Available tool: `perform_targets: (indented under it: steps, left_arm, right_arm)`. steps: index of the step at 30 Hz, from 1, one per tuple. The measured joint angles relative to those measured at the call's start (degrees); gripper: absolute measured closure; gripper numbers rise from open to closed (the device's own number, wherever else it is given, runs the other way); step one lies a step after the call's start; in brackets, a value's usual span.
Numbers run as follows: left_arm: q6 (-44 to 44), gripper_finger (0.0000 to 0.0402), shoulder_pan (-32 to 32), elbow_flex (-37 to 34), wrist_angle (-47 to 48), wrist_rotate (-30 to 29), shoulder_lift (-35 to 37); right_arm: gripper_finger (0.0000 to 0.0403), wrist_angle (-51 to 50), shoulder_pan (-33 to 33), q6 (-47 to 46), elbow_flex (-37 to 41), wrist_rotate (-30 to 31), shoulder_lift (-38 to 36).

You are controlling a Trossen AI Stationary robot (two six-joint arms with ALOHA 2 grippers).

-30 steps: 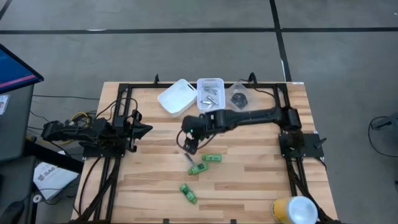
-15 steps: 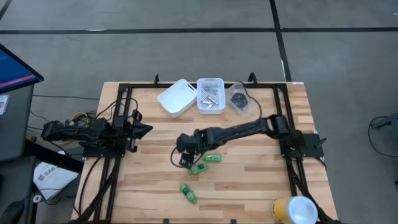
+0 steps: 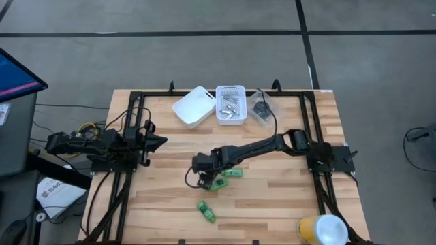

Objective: Pick & Place Travel size toiletries
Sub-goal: Put the silver nail cutter into the right white bin

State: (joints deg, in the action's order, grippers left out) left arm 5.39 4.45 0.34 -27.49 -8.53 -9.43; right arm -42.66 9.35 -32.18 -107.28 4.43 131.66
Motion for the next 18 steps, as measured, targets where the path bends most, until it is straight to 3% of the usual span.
perform_targets:
  steps: [5,18]
  left_arm:
    - [0.0,0.0400,0.0,0.0,0.0,0.0,0.0]
    - [0.0,0.0400,0.0,0.0,0.0,0.0,0.0]
  right_arm:
    - [0.0162,-0.2,-0.2,-0.2,0.0,3.0,0.0]
    - [0.0163,1.4,0.1,-1.8,-0.3,3.3,4.5]
